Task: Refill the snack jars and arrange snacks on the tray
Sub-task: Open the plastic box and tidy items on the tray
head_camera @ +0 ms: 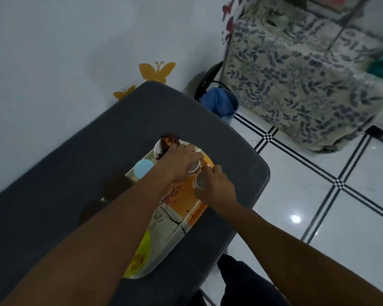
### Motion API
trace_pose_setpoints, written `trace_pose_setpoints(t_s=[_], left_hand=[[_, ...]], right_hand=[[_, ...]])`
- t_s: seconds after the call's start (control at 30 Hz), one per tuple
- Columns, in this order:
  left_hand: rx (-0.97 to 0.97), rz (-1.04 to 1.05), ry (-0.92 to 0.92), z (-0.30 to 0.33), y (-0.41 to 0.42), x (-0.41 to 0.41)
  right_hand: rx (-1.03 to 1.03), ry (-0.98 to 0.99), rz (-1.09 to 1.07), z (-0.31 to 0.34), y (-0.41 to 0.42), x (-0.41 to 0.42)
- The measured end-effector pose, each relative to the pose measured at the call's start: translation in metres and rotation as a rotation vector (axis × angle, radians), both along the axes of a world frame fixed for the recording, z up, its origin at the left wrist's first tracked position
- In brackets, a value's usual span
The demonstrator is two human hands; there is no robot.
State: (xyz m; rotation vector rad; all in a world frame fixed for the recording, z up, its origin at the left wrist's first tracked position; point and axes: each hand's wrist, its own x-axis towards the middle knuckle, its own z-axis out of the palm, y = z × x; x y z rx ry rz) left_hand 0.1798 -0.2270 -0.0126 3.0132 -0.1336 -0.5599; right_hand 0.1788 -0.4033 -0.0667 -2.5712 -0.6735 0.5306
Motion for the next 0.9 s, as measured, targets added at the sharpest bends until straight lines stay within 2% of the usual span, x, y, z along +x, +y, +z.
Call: trace_pose_setpoints(t_s=[0.23, 0.33, 0.47, 0.63, 0.77, 0.9], left_hand=[[0.183, 0.037, 0.046, -0.024, 0.000, -0.004], [0.179, 0.084, 0.012, -0.024, -0.003, -0.005], [0.093, 0.172, 0.008, -0.011, 0.001, -0.009], [-0.060, 0.411, -0.188, 0.020, 0.025, -0.042], [-0.080, 0.634, -0.368, 0.045, 0.065, -0.110], [-0.011, 0.901, -0.517, 0.064, 0.109, -0.225]], right_hand=[[0.008, -0.036, 0.005, -0.015, 0.017, 0.014], [0.004, -0.070, -0.001, -0.011, 0.019, 0.020], [-0.016, -0.269, 0.060, 0.003, 0.021, 0.026], [0.159, -0.400, 0.189, 0.035, 0.051, 0.019], [0.279, -0.337, 0.306, 0.067, 0.102, -0.017], [0.339, -0.274, 0.507, 0.091, 0.159, -0.097]])
